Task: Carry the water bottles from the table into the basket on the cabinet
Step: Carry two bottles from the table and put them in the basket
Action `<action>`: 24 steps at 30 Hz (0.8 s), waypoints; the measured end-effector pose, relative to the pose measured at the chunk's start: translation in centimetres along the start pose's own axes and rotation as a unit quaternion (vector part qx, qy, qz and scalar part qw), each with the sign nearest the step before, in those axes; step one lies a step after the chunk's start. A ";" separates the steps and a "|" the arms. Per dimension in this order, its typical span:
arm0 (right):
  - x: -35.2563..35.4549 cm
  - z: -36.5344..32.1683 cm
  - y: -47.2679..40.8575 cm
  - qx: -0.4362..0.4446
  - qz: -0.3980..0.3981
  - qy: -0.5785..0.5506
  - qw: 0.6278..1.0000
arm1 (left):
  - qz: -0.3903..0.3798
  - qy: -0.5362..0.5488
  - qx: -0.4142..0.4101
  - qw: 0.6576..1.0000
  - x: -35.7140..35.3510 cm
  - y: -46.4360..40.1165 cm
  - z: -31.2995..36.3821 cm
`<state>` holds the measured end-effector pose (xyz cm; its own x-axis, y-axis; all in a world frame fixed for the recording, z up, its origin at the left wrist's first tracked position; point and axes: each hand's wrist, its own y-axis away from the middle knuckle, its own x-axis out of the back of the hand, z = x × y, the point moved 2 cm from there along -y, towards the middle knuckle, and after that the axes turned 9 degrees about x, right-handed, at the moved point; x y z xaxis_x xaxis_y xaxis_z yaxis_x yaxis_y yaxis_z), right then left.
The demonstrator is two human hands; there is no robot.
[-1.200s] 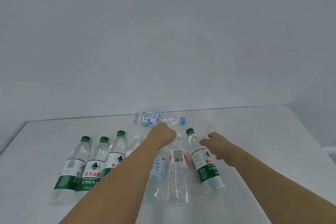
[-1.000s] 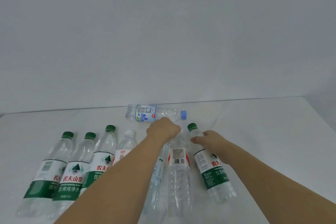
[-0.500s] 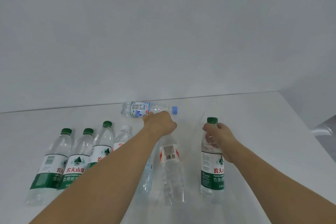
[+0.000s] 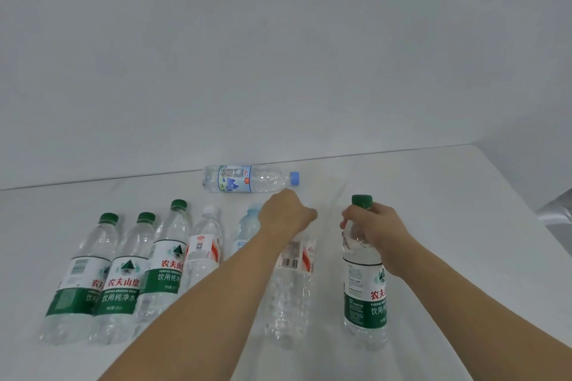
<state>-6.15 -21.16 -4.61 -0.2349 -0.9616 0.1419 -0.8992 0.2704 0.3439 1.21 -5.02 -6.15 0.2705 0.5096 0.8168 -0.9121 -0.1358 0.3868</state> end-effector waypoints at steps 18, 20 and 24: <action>-1.6 -16.1 14.2 0.178 0.024 -0.019 0.984 | 0.098 0.399 -0.119 0.904 18.8 18.7 -1.9; -2.4 -20.2 17.0 0.217 0.006 -0.027 0.976 | 0.129 0.405 -0.140 0.894 23.3 21.9 -1.2; -4.3 -27.3 22.2 0.283 -0.024 -0.046 0.958 | 0.183 0.398 -0.168 0.883 31.1 27.4 -0.5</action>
<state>-14.99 -9.70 27.79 -0.1959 -0.9795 0.0462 -0.9598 0.1819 -0.2136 -15.51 7.50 29.66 -0.2416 0.9376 0.2499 -0.9697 -0.2235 -0.0990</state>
